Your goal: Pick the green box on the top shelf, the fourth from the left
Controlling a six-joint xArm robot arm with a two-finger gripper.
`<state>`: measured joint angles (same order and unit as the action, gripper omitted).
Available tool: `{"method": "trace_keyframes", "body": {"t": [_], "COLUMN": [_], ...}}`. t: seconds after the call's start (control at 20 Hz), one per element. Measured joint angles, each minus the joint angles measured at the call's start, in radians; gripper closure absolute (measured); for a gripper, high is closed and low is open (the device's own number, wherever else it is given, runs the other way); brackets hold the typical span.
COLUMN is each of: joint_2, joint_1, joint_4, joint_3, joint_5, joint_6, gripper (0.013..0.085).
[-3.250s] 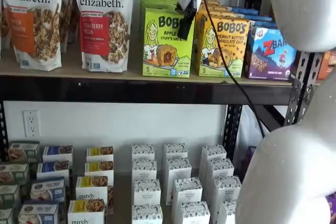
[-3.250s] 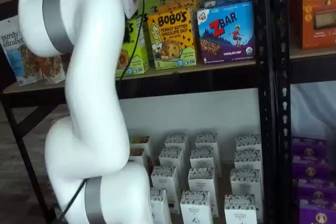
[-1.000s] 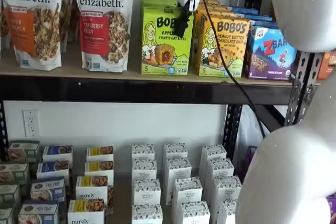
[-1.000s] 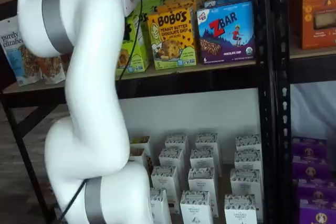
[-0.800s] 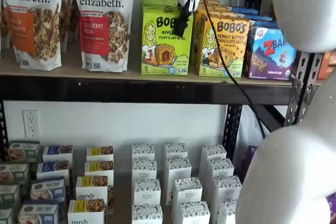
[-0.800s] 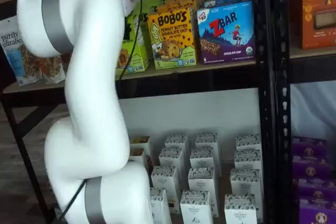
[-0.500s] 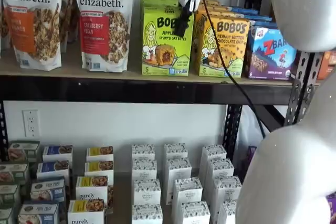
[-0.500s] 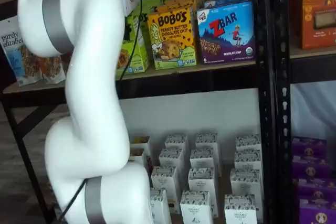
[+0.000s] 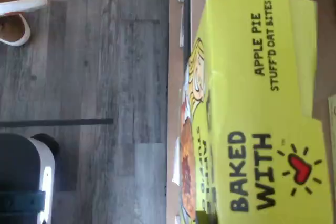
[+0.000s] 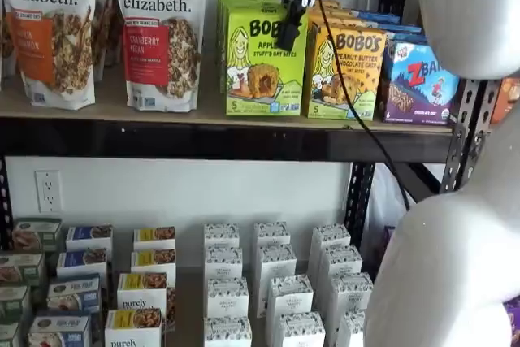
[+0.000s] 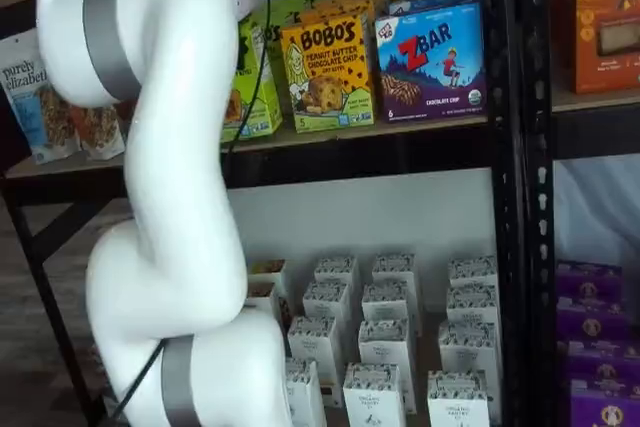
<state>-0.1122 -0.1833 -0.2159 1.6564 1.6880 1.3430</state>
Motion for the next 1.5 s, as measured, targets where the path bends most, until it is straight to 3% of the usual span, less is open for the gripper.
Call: {"method": "trace_keyframes", "body": {"t": [0.3, 0.7, 1.5], "joint_2": [-0.025, -0.108, -0.274], "joint_1": [0.013, 0.024, 0.047], "joint_4": [-0.005, 0.001, -0.009], "joint_3": [0.005, -0.063, -0.23], "joint_5": [0.059, 0.103, 0.104], "joint_6": [0.006, 0.014, 0.034], "gripper": [0.073, 0.073, 0.073]}}
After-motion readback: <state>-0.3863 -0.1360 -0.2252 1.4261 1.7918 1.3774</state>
